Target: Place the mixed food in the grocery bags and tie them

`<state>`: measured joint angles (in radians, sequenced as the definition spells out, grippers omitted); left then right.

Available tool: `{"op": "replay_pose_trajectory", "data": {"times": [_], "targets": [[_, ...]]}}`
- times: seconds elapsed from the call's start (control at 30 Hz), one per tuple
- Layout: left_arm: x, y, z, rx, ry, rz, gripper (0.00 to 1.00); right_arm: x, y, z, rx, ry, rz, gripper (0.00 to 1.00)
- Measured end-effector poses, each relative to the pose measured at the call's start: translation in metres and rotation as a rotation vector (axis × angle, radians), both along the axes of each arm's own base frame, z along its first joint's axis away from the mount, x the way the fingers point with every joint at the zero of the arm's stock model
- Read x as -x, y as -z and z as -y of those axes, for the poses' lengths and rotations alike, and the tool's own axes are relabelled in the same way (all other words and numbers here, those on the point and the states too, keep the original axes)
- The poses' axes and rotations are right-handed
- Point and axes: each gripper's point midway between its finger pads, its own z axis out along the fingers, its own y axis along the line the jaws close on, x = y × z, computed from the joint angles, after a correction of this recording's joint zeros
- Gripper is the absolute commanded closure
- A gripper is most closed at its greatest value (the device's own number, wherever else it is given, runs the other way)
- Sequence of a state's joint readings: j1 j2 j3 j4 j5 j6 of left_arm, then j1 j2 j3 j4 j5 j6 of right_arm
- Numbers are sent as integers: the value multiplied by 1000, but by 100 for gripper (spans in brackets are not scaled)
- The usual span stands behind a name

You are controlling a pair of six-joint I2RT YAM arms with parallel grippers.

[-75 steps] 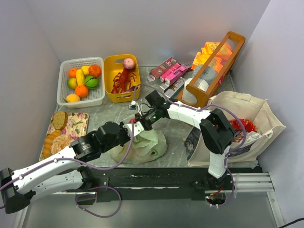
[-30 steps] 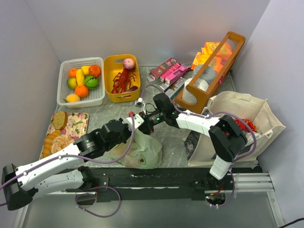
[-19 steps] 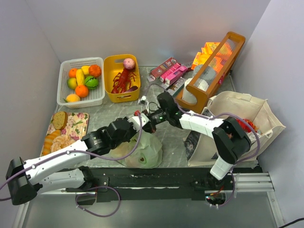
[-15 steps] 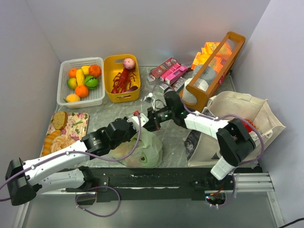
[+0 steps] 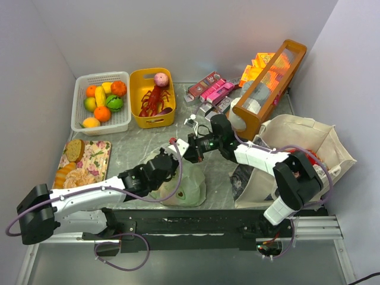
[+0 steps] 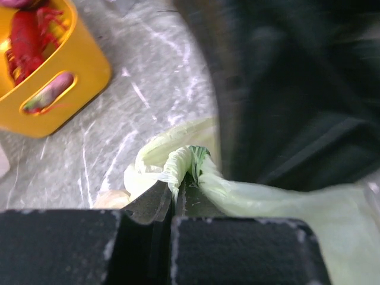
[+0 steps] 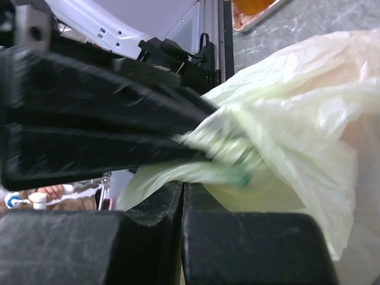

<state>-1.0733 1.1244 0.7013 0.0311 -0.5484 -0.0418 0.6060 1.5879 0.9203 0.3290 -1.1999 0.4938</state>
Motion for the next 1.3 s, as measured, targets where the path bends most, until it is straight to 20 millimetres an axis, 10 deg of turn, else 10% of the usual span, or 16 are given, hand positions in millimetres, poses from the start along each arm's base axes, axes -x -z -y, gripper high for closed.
{"op": "replay_pose_trajectory", "data": {"times": [0.4, 0.7, 0.97, 1.3], "targets": [[5, 1, -5, 267, -35, 63, 99, 11, 7, -9, 87, 103, 73, 98], [25, -2, -22, 392, 46, 125, 99, 8, 4, 3, 209, 151, 148, 36], [33, -17, -27, 425, 84, 165, 99, -22, -60, 20, 165, 283, 367, 73], [35, -15, -26, 398, 105, 168, 99, -36, 1, 10, 319, 248, 269, 82]]}}
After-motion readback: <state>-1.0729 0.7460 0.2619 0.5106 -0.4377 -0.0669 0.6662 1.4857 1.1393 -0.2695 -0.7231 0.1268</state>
